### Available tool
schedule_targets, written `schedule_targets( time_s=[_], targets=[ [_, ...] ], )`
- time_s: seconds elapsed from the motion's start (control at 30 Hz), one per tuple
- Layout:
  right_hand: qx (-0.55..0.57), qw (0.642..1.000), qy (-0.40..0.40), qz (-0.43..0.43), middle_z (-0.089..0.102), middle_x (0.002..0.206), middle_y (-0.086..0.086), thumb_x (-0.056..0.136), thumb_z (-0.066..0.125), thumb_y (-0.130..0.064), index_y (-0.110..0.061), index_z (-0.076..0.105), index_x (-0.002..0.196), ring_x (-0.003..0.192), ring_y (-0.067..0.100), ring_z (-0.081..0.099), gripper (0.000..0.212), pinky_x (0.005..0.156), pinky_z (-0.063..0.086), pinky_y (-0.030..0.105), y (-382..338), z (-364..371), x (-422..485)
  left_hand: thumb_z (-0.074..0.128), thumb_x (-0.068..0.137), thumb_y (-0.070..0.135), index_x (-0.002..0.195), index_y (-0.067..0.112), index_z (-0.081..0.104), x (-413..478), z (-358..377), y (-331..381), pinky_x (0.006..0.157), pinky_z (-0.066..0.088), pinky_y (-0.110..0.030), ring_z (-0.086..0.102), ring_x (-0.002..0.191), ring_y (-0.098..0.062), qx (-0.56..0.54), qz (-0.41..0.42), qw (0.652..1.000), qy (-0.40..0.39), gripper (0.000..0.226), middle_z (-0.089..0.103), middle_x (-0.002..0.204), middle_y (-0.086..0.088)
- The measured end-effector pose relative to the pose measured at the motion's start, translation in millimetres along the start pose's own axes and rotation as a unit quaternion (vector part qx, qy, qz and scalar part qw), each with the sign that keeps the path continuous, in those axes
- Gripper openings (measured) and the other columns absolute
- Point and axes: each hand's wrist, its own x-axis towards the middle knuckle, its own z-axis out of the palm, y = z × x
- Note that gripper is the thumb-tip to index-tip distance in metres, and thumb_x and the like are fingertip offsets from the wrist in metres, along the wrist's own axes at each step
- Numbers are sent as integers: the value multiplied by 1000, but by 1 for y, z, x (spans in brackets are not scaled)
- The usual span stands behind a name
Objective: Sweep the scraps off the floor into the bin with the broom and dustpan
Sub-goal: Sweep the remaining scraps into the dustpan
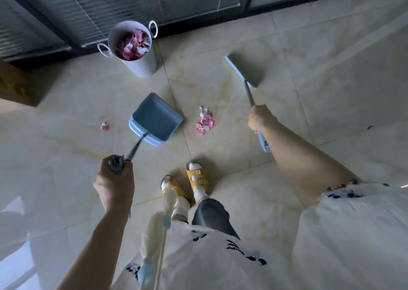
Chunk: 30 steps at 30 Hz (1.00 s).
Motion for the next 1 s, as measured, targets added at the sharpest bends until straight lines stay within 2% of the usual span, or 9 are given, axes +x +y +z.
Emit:
schedule_targets(
  time_s=[0.27, 0.33, 0.43, 0.5, 0.57, 0.67, 0.77, 0.9, 1.0],
  targets=[
    [6, 995, -93, -21, 67, 104, 20, 92, 48, -3, 9, 56, 121, 102, 35, 67, 33, 74, 54, 34, 17, 36, -101, 56, 84, 23, 93, 17, 62, -8, -9, 15, 72, 56, -42, 65, 77, -40, -18, -8, 1000, -18, 13, 69, 84, -19],
    [10, 993, -118, -21, 63, 82, 14, 94, 46, -1, 9, 56, 121, 97, 33, 69, 30, 63, 54, 30, 20, 41, -128, 55, 85, 22, 90, 19, 60, -10, -14, 16, 67, 48, -37, 60, 75, -36, -14, 1, 999, -33, 7, 64, 79, -14],
    [11, 991, -132, -25, 64, 79, 13, 94, 48, 0, 7, 56, 121, 75, 29, 71, 29, 65, 59, 30, 25, 43, -153, 55, 85, 16, 87, 21, 57, -11, -22, 16, 68, 38, -32, 52, 76, -29, 3, 19, 998, -53, 6, 58, 79, -10],
    [41, 990, -133, -17, 53, 65, 10, 90, 50, 2, 6, 57, 119, 47, 22, 59, 30, 40, 53, 26, 30, 40, -158, 55, 84, 15, 89, 20, 58, -11, -26, 14, 68, 39, -32, 51, 76, -29, 12, 30, 997, -65, 8, 58, 80, -10],
    [75, 989, -130, -3, 49, 62, 10, 89, 50, 1, 7, 56, 117, 41, 18, 54, 29, 28, 41, 19, 33, 34, -160, 55, 84, 15, 91, 17, 60, -8, -29, 9, 68, 39, -32, 51, 76, -28, 22, 40, 997, -69, 9, 58, 80, -10],
    [110, 986, -124, 15, 57, 72, 15, 90, 47, 2, 6, 54, 123, 46, 21, 59, 34, 30, 46, 20, 33, 28, -166, 55, 83, 14, 90, 16, 61, -4, -35, 1, 68, 37, -31, 50, 76, -29, 35, 56, 995, -74, 9, 58, 79, -10],
    [168, 976, -139, 25, 61, 100, 25, 92, 42, 5, 6, 42, 135, 67, 34, 69, 43, 42, 57, 31, 28, 22, -163, 56, 82, 16, 87, 16, 62, 5, -42, -5, 67, 46, -35, 52, 72, -31, 34, 53, 994, -90, 8, 57, 73, -10],
    [149, 982, -110, 35, 57, 68, 12, 92, 45, 1, 10, 49, 125, 61, 27, 64, 35, 56, 59, 28, 1, 18, -152, 59, 79, 19, 74, 18, 57, 23, -51, -11, 71, 56, -43, 62, 72, -35, 55, 53, 991, -114, 6, 56, 65, -12],
    [113, 988, -107, 21, 71, 89, 14, 88, 51, -2, 6, 58, 116, 85, 30, 69, 31, 80, 58, 35, -20, 26, -152, 60, 79, 19, 76, 16, 58, 32, -54, -15, 70, 55, -41, 64, 76, -38, 86, 63, 986, -130, 5, 56, 68, -13]
  ],
)
